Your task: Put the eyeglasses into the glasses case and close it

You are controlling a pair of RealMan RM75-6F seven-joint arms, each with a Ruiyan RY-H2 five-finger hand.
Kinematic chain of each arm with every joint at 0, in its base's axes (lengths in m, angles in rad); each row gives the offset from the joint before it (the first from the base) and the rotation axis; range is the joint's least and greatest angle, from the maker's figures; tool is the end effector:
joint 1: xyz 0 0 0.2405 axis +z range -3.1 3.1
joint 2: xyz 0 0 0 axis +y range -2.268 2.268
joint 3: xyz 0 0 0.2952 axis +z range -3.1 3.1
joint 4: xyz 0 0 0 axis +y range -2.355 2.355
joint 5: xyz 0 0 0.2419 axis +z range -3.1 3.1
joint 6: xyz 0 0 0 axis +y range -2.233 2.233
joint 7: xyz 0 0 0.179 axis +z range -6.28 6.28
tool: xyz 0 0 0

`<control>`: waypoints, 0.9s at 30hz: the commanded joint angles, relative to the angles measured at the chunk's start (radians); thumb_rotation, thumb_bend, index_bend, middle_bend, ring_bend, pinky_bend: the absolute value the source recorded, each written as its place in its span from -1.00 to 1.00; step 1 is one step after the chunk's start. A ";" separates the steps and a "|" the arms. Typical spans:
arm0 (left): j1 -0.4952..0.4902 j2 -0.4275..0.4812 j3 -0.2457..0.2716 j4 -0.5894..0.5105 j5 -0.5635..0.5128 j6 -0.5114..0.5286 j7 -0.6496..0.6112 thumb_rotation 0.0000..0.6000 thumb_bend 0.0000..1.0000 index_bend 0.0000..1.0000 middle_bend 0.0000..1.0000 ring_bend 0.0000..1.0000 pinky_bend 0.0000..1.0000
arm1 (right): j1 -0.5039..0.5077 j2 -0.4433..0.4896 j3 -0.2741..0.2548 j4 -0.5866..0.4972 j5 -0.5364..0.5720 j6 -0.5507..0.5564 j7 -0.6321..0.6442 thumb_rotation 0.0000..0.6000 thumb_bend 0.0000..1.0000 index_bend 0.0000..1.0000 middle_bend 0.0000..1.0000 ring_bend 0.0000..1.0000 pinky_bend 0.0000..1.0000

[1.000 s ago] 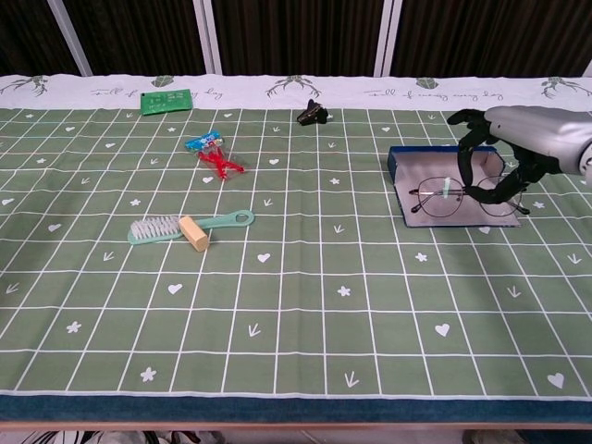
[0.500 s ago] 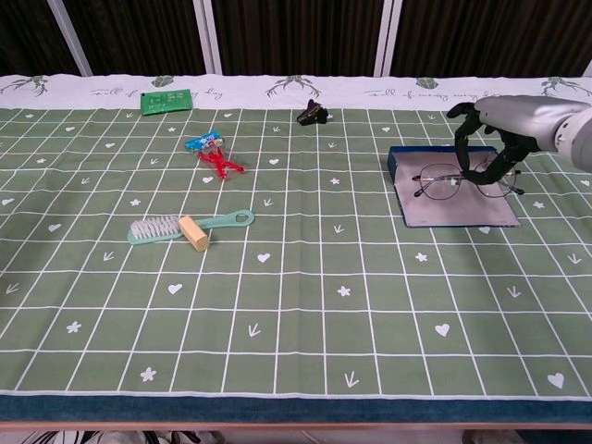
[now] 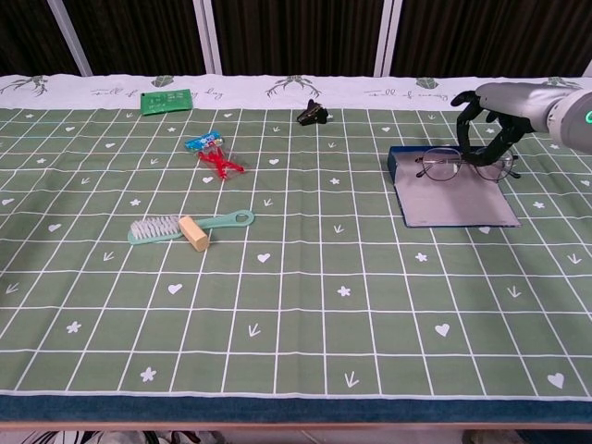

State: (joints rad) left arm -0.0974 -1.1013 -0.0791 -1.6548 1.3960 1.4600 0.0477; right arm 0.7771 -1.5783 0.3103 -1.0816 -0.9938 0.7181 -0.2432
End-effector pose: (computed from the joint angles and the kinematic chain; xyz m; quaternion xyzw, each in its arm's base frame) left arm -0.3629 0.2318 0.1563 -0.5690 -0.4004 -0.3713 0.6149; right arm -0.2451 -0.5024 -0.0212 0.6866 -0.4280 0.3098 0.4995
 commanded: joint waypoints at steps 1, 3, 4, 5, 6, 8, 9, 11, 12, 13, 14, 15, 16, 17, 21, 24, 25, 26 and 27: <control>0.000 -0.001 0.000 -0.001 -0.001 -0.001 0.003 1.00 -0.36 -0.86 -1.00 -1.00 -1.00 | 0.016 -0.016 -0.002 0.041 -0.009 -0.023 0.027 1.00 -0.02 0.23 -0.94 -0.85 -0.67; 0.000 -0.001 -0.001 -0.001 -0.003 -0.001 0.005 1.00 -0.36 -0.86 -1.00 -1.00 -1.00 | 0.023 -0.025 -0.004 0.065 -0.014 -0.036 0.045 1.00 -0.02 0.23 -0.94 -0.85 -0.66; -0.001 -0.001 -0.002 -0.002 -0.004 -0.001 0.006 1.00 -0.36 -0.86 -1.00 -1.00 -1.00 | 0.025 -0.028 -0.006 0.075 -0.017 -0.042 0.053 1.00 -0.02 0.23 -0.94 -0.85 -0.66; -0.001 -0.002 -0.002 -0.002 -0.004 -0.001 0.007 1.00 -0.36 -0.86 -1.00 -1.00 -1.00 | 0.028 -0.031 -0.007 0.084 -0.021 -0.047 0.061 1.00 -0.02 0.23 -0.94 -0.85 -0.66; -0.001 -0.002 -0.002 -0.002 -0.005 -0.001 0.008 1.00 -0.36 -0.86 -1.00 -1.00 -1.00 | 0.030 -0.033 -0.008 0.092 -0.025 -0.051 0.069 1.00 -0.02 0.23 -0.94 -0.85 -0.66; -0.001 -0.002 -0.002 -0.002 -0.005 -0.002 0.009 1.00 -0.36 -0.86 -1.00 -1.00 -1.00 | 0.034 -0.038 -0.010 0.105 -0.033 -0.057 0.084 1.00 -0.02 0.23 -0.94 -0.85 -0.67; -0.001 -0.002 -0.002 -0.002 -0.005 -0.002 0.010 1.00 -0.36 -0.86 -1.00 -1.00 -1.00 | 0.037 -0.040 -0.011 0.111 -0.036 -0.060 0.091 1.00 -0.02 0.23 -0.94 -0.85 -0.67; -0.001 -0.002 -0.002 -0.002 -0.006 -0.003 0.012 1.00 -0.36 -0.86 -1.00 -1.00 -1.00 | 0.041 -0.044 -0.014 0.123 -0.043 -0.067 0.103 1.00 -0.02 0.23 -0.94 -0.85 -0.67; -0.001 -0.002 -0.002 -0.002 -0.006 -0.003 0.012 1.00 -0.36 -0.86 -1.00 -1.00 -1.00 | 0.043 -0.046 -0.015 0.128 -0.046 -0.070 0.109 1.00 -0.02 0.23 -0.94 -0.85 -0.67; -0.001 -0.002 -0.002 -0.002 -0.006 -0.003 0.012 1.00 -0.36 -0.86 -1.00 -1.00 -1.00 | 0.045 -0.049 -0.017 0.133 -0.049 -0.073 0.114 1.00 -0.02 0.23 -0.94 -0.85 -0.67; -0.001 -0.002 -0.002 -0.002 -0.006 -0.003 0.011 1.00 -0.36 -0.86 -1.00 -1.00 -1.00 | 0.047 -0.051 -0.018 0.137 -0.053 -0.075 0.120 1.00 -0.02 0.23 -0.94 -0.85 -0.67; -0.001 -0.002 -0.002 -0.002 -0.006 -0.003 0.011 1.00 -0.36 -0.86 -1.00 -1.00 -1.00 | 0.048 -0.052 -0.019 0.139 -0.055 -0.076 0.123 1.00 -0.02 0.23 -0.94 -0.85 -0.67; -0.001 -0.002 -0.002 -0.002 -0.006 -0.003 0.010 1.00 -0.36 -0.86 -1.00 -1.00 -1.00 | 0.050 -0.055 -0.022 0.143 -0.060 -0.079 0.127 1.00 -0.02 0.23 -0.94 -0.85 -0.67; -0.001 -0.002 -0.002 -0.003 -0.006 -0.003 0.010 1.00 -0.36 -0.86 -1.00 -1.00 -1.00 | 0.051 -0.056 -0.023 0.145 -0.063 -0.080 0.129 1.00 -0.02 0.23 -0.94 -0.85 -0.67; -0.002 -0.001 -0.002 -0.003 -0.006 -0.005 0.010 1.00 -0.36 -0.86 -1.00 -1.00 -1.00 | 0.059 -0.064 -0.030 0.162 -0.077 -0.089 0.145 1.00 -0.02 0.23 -0.94 -0.85 -0.67; -0.002 0.000 -0.002 -0.002 -0.007 -0.006 0.009 1.00 -0.36 -0.86 -1.00 -1.00 -1.00 | 0.064 -0.070 -0.032 0.175 -0.081 -0.094 0.157 1.00 -0.02 0.23 -0.94 -0.85 -0.67; -0.002 0.000 -0.003 -0.002 -0.007 -0.006 0.009 1.00 -0.36 -0.86 -1.00 -1.00 -1.00 | 0.065 -0.072 -0.033 0.180 -0.083 -0.095 0.160 1.00 -0.02 0.23 -0.94 -0.85 -0.67; -0.002 0.000 -0.003 -0.002 -0.007 -0.006 0.009 1.00 -0.36 -0.86 -1.00 -1.00 -1.00 | 0.066 -0.074 -0.034 0.183 -0.084 -0.097 0.162 1.00 -0.02 0.23 -0.94 -0.85 -0.67; -0.002 0.000 -0.002 -0.002 -0.006 -0.006 0.009 1.00 -0.36 -0.86 -1.00 -1.00 -1.00 | 0.068 -0.076 -0.035 0.186 -0.085 -0.097 0.164 1.00 -0.02 0.23 -0.94 -0.85 -0.66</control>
State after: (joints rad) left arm -0.0998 -1.1016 -0.0815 -1.6572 1.3895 1.4538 0.0566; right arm 0.8434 -1.6529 0.2762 -0.8978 -1.0773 0.6221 -0.0811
